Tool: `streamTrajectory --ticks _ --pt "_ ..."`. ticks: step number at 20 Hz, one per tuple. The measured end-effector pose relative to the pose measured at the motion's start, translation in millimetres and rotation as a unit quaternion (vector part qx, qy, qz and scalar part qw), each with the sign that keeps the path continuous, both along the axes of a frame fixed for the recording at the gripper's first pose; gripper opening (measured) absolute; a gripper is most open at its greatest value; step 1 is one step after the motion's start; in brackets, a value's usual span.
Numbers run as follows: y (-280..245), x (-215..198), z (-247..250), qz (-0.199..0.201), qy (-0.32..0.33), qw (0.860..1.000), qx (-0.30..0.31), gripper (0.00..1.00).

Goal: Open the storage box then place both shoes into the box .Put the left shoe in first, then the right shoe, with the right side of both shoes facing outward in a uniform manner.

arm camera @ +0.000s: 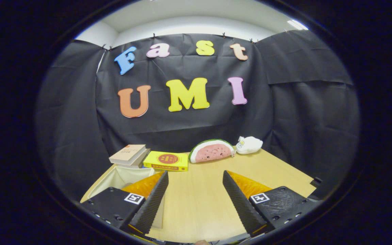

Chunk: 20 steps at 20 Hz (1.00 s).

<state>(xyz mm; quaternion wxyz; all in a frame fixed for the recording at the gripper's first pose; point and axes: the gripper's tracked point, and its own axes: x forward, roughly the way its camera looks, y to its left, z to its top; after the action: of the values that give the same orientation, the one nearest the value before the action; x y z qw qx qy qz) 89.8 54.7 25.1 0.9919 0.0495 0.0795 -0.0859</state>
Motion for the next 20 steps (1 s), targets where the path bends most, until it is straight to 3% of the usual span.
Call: streamTrajectory --ticks 8,20 --pt "-12.9 -31.8 30.3 -0.003 -0.088 0.995 -0.051 0.96" --pt "-49.2 -36.1 -20.9 0.003 -0.049 0.998 -0.051 0.96"
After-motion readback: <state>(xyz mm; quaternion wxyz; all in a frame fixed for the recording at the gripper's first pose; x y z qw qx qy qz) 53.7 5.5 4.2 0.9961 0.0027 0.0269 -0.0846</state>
